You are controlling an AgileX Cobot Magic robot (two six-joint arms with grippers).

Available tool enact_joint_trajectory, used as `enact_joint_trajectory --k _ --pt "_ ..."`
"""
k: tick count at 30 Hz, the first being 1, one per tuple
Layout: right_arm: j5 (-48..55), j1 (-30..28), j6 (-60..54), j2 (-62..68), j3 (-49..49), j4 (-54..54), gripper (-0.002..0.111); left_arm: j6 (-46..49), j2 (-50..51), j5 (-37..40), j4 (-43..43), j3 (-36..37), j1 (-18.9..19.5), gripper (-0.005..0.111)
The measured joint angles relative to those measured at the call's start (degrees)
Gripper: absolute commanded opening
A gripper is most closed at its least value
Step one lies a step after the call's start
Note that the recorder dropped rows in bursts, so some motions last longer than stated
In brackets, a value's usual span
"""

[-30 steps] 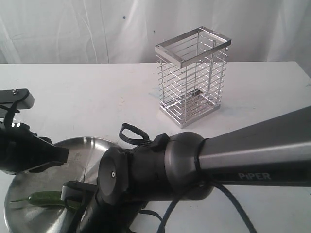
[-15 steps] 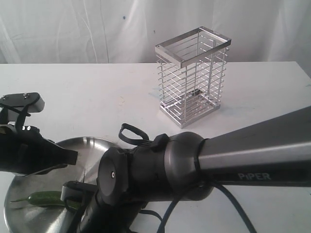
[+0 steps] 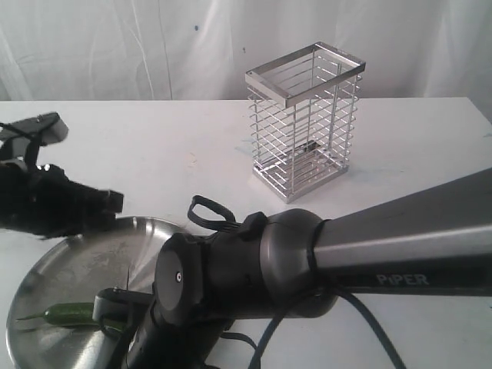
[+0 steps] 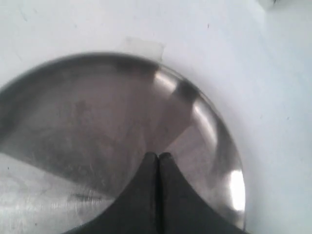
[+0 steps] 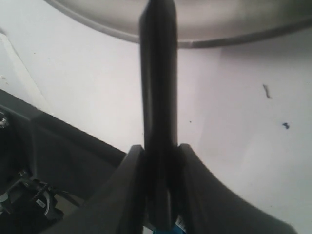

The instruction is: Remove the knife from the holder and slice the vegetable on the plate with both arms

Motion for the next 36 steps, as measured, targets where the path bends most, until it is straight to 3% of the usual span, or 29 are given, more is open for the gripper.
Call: enact_joint_trajectory --k 4,7,10,15,26,36 --pt "0.00 0.00 -1.05 0.00 0.00 -0.10 0.004 15.90 0.26 8.12 -18.41 -2.78 7.21 0.000" --pt "0.24 0.00 -1.59 0.00 0.00 -0.10 0.004 35.08 2.61 24.46 -36.54 -4.37 12.67 0.000" --pt "0.39 0.00 -2.26 0.00 0.00 -0.34 0.004 41.57 5.71 37.31 -43.00 -5.06 16.85 0.000" --pt "1.19 0.00 -3.01 0.00 0.00 -0.55 0.004 43.14 9.48 41.35 -43.78 -5.08 21.74 0.000" --pt "2.19 0.00 -1.13 -0.11 0.00 -2.25 0.004 43.88 13.96 38.90 -38.72 0.02 21.69 0.000" --pt "-1.31 0.00 3.36 -0.70 -1.00 -3.00 0.004 45.49 13.96 37.65 -37.37 0.93 16.48 0.000"
